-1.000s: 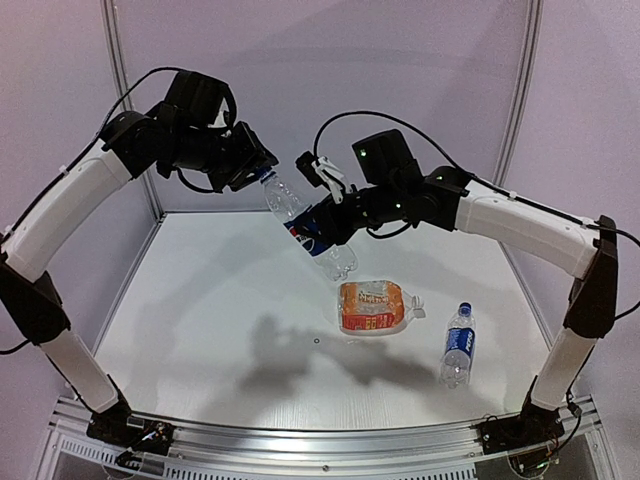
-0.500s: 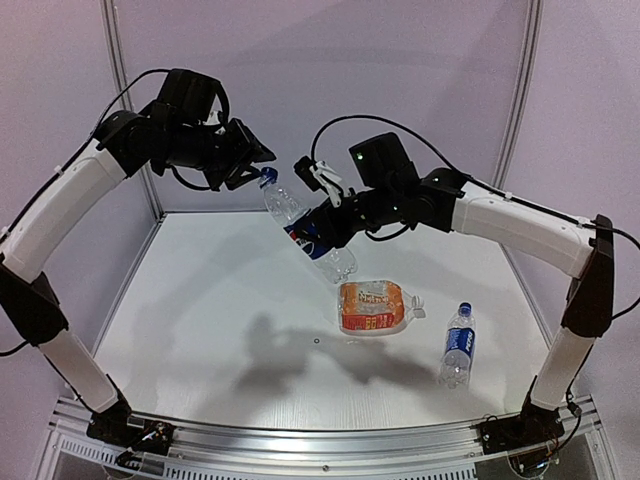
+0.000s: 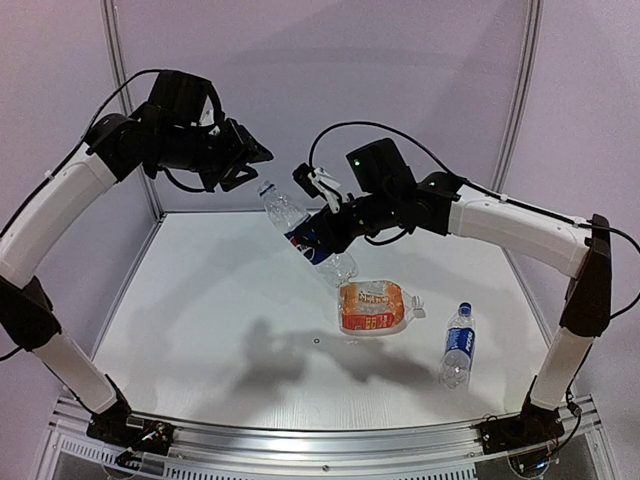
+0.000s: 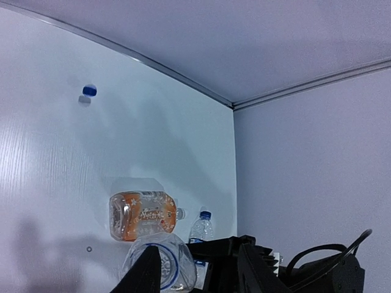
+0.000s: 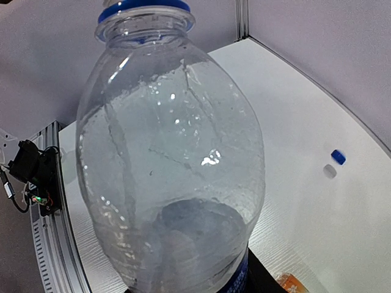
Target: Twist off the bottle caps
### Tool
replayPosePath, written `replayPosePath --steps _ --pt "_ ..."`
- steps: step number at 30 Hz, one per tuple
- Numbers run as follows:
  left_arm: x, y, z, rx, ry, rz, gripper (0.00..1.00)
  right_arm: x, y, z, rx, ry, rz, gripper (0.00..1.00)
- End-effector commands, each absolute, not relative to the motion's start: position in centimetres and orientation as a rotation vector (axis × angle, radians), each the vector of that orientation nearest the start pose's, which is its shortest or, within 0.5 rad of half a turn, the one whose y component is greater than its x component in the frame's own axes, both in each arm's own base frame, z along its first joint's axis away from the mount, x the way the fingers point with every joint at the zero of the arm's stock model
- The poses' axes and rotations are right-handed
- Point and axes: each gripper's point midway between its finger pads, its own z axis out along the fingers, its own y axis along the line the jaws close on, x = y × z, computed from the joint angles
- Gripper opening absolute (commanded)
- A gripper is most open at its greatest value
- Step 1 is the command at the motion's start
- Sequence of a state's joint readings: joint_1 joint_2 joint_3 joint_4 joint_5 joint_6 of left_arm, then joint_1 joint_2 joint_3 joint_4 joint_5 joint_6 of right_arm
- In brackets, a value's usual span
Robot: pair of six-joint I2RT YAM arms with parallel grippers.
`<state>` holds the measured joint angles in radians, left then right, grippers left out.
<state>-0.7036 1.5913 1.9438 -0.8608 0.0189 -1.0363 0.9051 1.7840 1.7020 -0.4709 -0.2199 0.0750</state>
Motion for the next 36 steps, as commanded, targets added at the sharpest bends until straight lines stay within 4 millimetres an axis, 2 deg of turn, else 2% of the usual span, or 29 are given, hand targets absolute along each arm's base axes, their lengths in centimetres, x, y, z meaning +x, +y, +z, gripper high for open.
replayPosePath --steps 1,5,8,14,24,36 --pt "33.6 -27.6 41.3 -0.254 2.165 -0.96 0.48 29.2 44.0 27.8 -1.022 1.978 0.801 0.37" --pt "32.9 -26.6 42.3 -0.107 2.115 -0.883 0.67 28.9 43.8 28.6 -1.007 1.963 0.822 0.37" --pt "32.1 -26.5 42.9 0.019 2.089 -0.857 0.73 28.8 43.7 29.5 -0.989 1.944 0.839 0.37" --pt "30.6 -27.4 43.7 0.17 2.066 -0.893 0.75 28.8 43.2 31.4 -0.948 1.901 0.852 0.37" --pt "28.9 -30.6 44.7 0.343 2.029 -0.946 0.76 28.8 41.9 34.7 -0.875 1.824 0.851 0.37" --pt "29.7 -32.7 43.8 0.378 2.05 -0.941 0.76 27.4 41.8 36.1 -0.897 1.773 0.938 0.37"
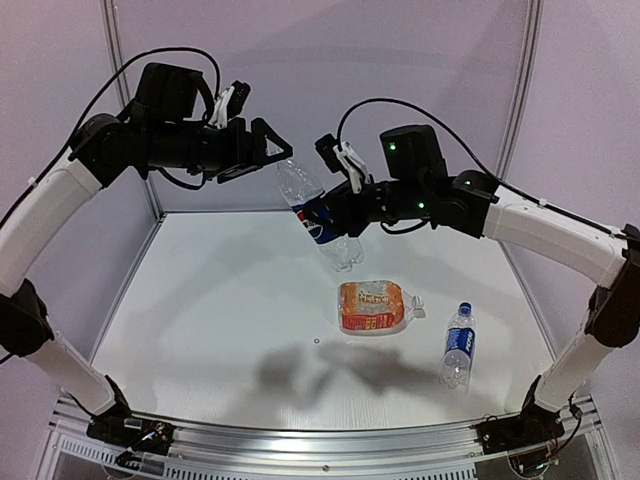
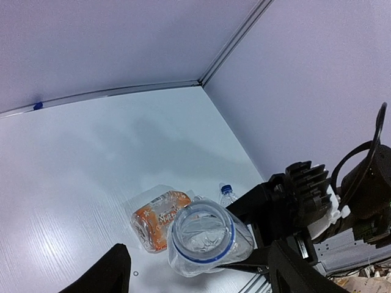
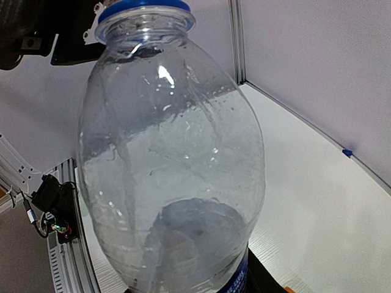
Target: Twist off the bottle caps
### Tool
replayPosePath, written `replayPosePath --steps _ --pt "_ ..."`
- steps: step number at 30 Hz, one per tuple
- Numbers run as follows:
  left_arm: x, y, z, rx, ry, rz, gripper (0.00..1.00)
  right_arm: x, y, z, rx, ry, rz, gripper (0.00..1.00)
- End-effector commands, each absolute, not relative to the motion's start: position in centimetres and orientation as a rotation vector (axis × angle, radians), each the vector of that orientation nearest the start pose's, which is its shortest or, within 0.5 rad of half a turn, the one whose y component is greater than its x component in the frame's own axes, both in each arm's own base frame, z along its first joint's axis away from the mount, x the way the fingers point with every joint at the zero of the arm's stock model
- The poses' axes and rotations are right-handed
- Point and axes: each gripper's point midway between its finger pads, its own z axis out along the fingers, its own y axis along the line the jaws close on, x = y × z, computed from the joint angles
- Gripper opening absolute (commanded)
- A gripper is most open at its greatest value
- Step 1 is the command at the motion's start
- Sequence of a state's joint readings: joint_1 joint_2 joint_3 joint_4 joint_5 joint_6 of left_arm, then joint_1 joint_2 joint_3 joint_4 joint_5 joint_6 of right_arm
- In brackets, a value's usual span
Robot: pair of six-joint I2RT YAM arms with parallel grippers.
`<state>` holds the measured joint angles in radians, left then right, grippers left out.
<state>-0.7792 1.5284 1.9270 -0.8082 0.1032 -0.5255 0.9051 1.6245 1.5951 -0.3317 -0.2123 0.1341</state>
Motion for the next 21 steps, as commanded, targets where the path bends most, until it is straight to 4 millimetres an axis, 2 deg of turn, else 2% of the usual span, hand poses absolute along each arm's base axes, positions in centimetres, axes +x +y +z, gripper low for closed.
replayPosePath --steps 1,6,14,21 --pt "29.7 -32.8 43.8 0.379 2.049 -0.942 0.76 27.3 41.8 36.3 -0.898 1.767 0.944 0.37" --pt "29.9 -33.2 43.6 0.386 2.058 -0.946 0.73 27.2 41.8 36.2 -0.9 1.77 0.944 0.37" --pt "30.5 -34.0 43.3 0.381 2.061 -0.947 0.56 26.7 41.8 36.1 -0.916 1.754 0.977 0.37" --pt "30.6 -34.4 42.7 0.382 2.083 -0.925 0.59 26.6 41.6 36.1 -0.908 1.746 0.975 0.37"
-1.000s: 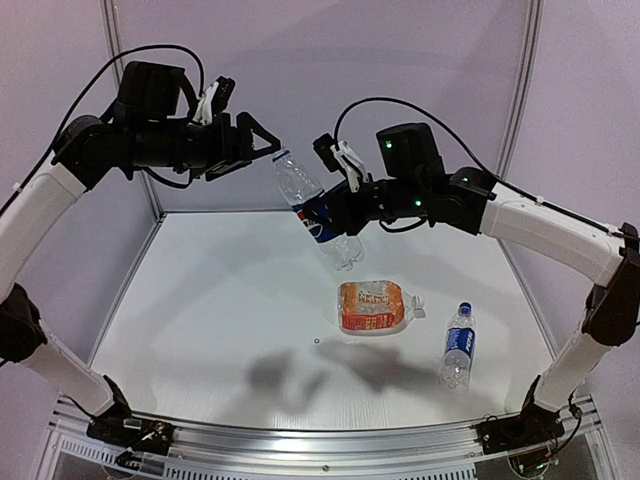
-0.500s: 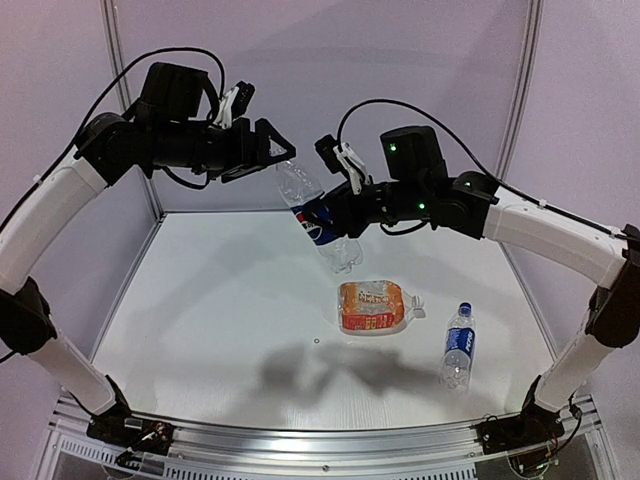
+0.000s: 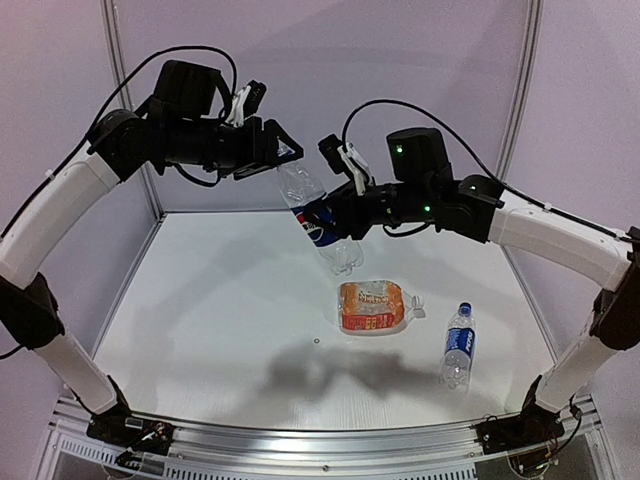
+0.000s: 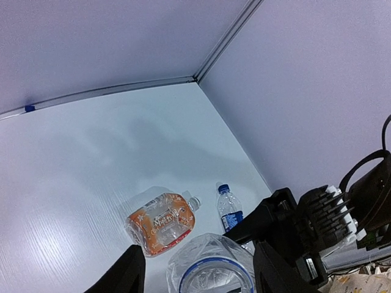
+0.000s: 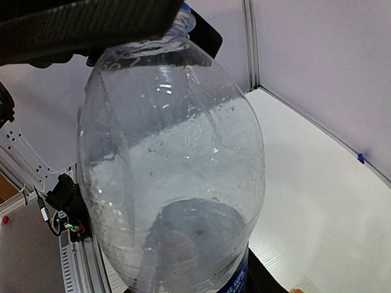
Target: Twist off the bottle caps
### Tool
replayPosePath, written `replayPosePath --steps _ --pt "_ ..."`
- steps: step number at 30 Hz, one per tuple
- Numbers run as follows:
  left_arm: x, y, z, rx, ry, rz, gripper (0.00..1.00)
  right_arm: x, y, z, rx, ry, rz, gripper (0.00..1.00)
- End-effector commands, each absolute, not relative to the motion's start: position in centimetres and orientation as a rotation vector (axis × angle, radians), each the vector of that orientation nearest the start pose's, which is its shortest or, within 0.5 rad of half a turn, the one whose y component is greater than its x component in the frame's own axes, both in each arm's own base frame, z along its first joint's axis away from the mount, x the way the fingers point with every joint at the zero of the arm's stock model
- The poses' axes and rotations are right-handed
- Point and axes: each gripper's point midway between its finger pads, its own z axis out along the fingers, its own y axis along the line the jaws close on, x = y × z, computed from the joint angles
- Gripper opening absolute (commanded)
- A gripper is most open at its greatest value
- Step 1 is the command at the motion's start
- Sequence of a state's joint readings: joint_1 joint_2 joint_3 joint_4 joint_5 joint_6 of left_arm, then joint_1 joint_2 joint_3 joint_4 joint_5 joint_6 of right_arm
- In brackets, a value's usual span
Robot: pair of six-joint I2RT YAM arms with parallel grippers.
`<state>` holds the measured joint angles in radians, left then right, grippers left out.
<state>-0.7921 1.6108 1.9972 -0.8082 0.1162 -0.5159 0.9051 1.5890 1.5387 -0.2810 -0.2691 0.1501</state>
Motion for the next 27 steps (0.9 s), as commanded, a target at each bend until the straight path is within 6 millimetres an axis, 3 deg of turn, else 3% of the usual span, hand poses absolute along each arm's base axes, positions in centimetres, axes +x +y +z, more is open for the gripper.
replayPosePath --steps 1,9,13,15,21,27 --pt "30.6 -34.3 42.7 0.383 2.082 -0.924 0.57 26.6 41.6 36.0 -0.907 1.746 0.975 0.37" --pt "30.3 -34.5 43.6 0.393 2.051 -0.954 0.51 26.5 41.7 35.8 -0.905 1.747 0.985 0.37" --pt "30.2 -34.6 43.4 0.394 2.057 -0.957 0.19 26.5 41.7 35.9 -0.902 1.743 0.987 0.38" --pt "30.2 -34.5 43.3 0.389 2.063 -0.952 0.11 26.6 41.7 35.9 -0.899 1.743 0.988 0.41" --pt "30.4 -33.9 43.2 0.377 2.066 -0.922 0.05 26.8 41.4 35.4 -0.879 1.784 0.967 0.8" --pt "31.5 -31.7 42.7 0.343 2.082 -0.834 0.04 26.9 39.9 33.1 -0.847 1.882 0.898 0.99"
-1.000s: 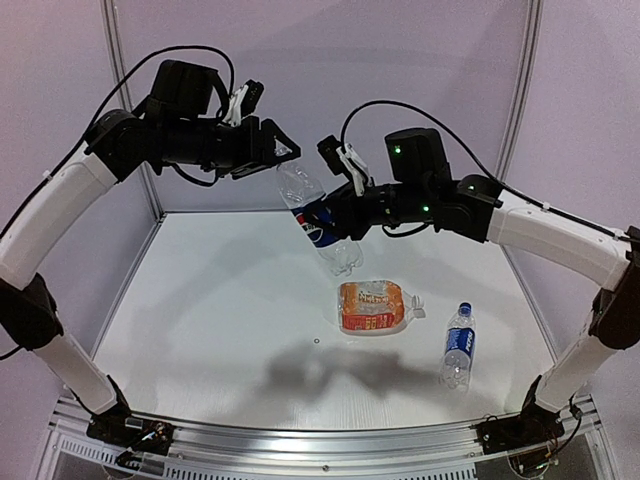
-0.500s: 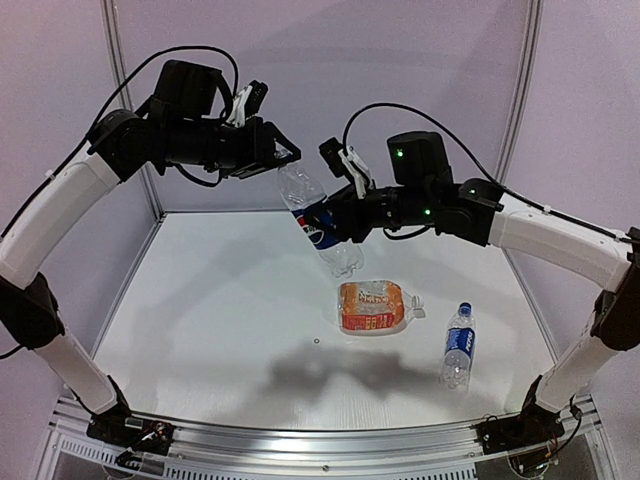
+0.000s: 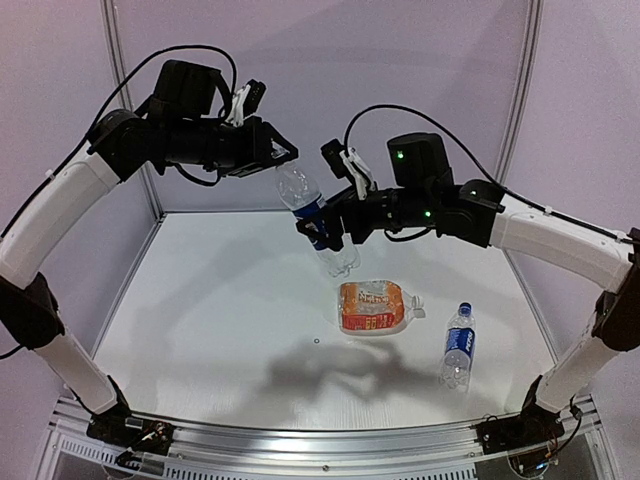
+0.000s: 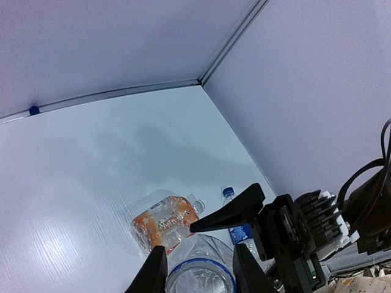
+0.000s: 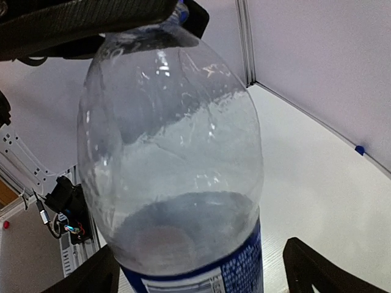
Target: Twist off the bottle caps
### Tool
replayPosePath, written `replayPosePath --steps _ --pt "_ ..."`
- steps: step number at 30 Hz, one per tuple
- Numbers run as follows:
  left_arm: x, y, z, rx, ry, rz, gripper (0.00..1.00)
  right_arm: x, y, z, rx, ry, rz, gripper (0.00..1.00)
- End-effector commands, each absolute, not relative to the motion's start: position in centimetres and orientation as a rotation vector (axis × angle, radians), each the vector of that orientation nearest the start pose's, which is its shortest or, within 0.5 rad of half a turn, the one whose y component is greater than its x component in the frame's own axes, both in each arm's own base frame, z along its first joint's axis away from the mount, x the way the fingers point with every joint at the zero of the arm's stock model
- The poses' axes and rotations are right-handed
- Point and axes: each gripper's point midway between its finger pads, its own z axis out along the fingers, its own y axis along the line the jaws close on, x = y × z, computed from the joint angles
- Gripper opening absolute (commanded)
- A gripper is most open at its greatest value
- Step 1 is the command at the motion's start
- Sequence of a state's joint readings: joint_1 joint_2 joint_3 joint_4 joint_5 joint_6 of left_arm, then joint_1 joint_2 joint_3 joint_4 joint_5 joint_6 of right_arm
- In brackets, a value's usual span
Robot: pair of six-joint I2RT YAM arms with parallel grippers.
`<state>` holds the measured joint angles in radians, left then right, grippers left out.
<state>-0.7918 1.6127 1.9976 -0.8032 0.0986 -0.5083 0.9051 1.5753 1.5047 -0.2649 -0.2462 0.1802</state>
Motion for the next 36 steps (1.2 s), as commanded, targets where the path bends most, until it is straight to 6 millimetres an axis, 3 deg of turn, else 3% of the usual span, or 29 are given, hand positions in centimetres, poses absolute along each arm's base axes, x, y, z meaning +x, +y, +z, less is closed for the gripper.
replayPosePath --steps 1,12,17,28,36 --pt "31.8 -31.1 42.4 0.332 2.086 -0.806 0.04 26.9 39.5 32.6 -0.84 1.9 0.886 0.99" --pt "37.0 -21.8 39.3 0.208 2.034 -0.269 0.07 25.3 35.0 30.7 -0.767 1.926 0.805 0.99" --pt "40.0 -18.8 37.1 0.228 2.007 -0.021 0.07 24.8 33.3 29.1 -0.742 1.967 0.757 0.99" --pt "46.9 -12.2 31.8 0.041 2.036 0.115 0.05 25.0 31.3 27.6 -0.708 2.012 0.653 0.99" --pt "49.2 -10.9 28.0 0.013 2.065 0.125 0.02 25.3 30.9 27.0 -0.721 2.024 0.604 0.99"
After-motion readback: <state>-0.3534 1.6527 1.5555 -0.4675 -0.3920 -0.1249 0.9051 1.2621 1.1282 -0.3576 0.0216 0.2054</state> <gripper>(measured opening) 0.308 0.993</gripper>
